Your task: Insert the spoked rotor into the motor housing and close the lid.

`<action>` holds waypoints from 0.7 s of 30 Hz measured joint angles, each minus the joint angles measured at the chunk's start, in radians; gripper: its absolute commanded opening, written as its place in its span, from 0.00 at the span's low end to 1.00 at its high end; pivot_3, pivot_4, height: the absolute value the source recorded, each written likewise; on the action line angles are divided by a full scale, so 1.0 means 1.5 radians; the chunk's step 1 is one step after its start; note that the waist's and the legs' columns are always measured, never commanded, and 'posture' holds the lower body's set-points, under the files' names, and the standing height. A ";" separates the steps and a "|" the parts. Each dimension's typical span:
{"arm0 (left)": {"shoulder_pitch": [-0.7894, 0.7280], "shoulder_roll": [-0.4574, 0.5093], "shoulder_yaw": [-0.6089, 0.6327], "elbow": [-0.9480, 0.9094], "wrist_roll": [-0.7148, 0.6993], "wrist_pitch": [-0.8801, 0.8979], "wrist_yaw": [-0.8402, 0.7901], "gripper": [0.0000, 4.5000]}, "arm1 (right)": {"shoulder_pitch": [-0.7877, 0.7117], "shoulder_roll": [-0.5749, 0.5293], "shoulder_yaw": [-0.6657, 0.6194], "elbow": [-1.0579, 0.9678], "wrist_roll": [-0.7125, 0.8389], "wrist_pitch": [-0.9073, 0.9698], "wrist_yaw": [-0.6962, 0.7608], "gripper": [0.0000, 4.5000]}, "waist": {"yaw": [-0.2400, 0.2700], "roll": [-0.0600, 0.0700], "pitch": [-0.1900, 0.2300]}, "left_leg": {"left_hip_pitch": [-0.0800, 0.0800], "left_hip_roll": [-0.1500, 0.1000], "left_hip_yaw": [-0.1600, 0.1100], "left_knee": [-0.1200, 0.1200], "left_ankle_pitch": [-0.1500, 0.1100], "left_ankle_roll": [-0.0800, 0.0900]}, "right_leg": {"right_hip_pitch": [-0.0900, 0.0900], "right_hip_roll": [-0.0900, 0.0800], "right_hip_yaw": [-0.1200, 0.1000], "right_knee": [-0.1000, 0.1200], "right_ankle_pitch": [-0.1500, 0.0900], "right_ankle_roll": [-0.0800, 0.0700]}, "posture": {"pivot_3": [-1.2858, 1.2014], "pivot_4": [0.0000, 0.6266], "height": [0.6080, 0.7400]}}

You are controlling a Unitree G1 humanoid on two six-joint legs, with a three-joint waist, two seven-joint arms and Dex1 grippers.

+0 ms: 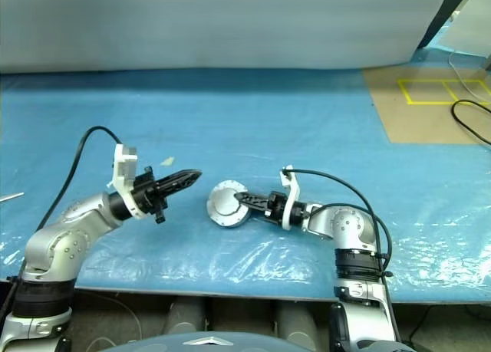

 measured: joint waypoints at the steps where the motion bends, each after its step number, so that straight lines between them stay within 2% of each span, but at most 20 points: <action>1: 0.006 0.002 0.007 0.003 -0.010 0.010 0.001 0.27 | 0.000 0.002 -0.003 0.000 0.001 0.002 -0.002 0.53 | 0.000 0.000 0.000 | 0.000 0.000 0.000 0.000 0.000 0.000 | 0.000 0.000 0.000 0.000 0.000 0.000 | 0.52 0.24 1.00; 4: 0.023 -0.001 0.042 0.015 -0.078 0.057 0.019 0.47 | -0.021 0.015 -0.020 0.006 0.011 0.017 -0.019 0.53 | 0.001 0.000 0.001 | 0.000 0.000 0.000 0.000 0.000 0.000 | 0.000 0.000 0.000 0.000 0.000 0.000 | 0.52 0.24 1.00; 11: 0.022 -0.039 0.117 0.034 -0.194 0.098 0.093 0.48 | -0.093 0.038 -0.080 0.039 0.054 0.046 -0.056 0.53 | 0.003 0.000 0.001 | -0.001 0.000 0.000 0.000 0.000 0.000 | 0.000 0.000 0.000 0.000 0.000 0.000 | 0.52 0.24 1.00; 14: 0.032 -0.052 0.132 0.048 -0.226 0.108 0.119 0.60 | -0.113 0.047 -0.104 0.048 0.073 0.064 -0.074 0.53 | 0.003 0.000 0.001 | -0.001 0.000 -0.001 0.000 0.000 0.000 | 0.000 0.001 0.000 0.000 0.001 0.002 | 0.52 0.24 1.00; 19: 0.053 -0.076 0.152 0.061 -0.320 0.137 0.148 0.96 | -0.173 0.062 -0.153 0.057 0.115 0.074 -0.106 0.53 | 0.002 0.000 0.001 | -0.001 0.000 -0.001 0.000 0.000 -0.001 | -0.001 0.001 0.000 0.000 0.001 0.002 | 0.52 0.24 1.00; 21: 0.066 -0.084 0.163 0.062 -0.358 0.146 0.155 0.99 | -0.197 0.067 -0.172 0.060 0.137 0.075 -0.120 0.53 | 0.003 0.000 0.001 | -0.001 0.000 -0.001 0.000 0.000 -0.001 | -0.001 0.001 0.000 0.000 0.001 0.002 | 0.52 0.24 1.00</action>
